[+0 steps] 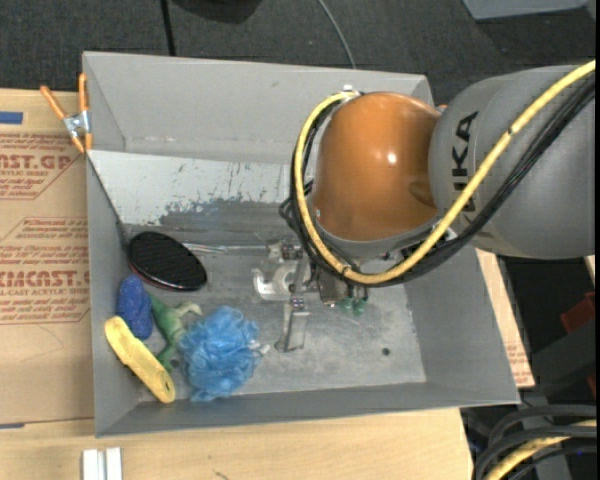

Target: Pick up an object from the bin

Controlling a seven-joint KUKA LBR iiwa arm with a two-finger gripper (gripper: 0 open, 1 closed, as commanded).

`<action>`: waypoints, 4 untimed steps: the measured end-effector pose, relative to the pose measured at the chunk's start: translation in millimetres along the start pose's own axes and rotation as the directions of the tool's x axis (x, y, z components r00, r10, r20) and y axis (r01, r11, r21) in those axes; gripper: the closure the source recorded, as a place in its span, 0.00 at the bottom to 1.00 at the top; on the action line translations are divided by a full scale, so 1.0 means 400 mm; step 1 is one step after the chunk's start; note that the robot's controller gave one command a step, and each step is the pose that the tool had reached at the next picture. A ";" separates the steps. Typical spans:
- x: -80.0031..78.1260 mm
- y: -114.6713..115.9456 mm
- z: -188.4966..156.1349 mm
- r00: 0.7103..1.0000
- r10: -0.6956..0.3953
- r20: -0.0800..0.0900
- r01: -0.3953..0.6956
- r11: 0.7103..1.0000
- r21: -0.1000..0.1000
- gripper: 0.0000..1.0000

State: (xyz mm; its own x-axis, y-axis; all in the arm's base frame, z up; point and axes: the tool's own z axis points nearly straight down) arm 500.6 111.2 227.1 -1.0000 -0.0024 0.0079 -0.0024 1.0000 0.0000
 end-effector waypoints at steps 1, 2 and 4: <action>-0.004 -0.002 -0.011 1.000 0.002 0.008 -0.002 1.000 -0.001 0.00; -0.002 0.044 0.081 0.999 -0.050 0.012 0.050 0.999 -0.001 0.00; -0.039 0.073 0.307 0.994 -0.113 0.010 0.113 0.994 0.000 0.00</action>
Offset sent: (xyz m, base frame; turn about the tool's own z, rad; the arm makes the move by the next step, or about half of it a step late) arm -0.0044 0.0370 -0.0734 -0.1042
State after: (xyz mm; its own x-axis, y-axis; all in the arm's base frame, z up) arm 515.0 140.6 104.3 -0.9933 -0.1156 -0.0025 -0.1156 0.9933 0.0007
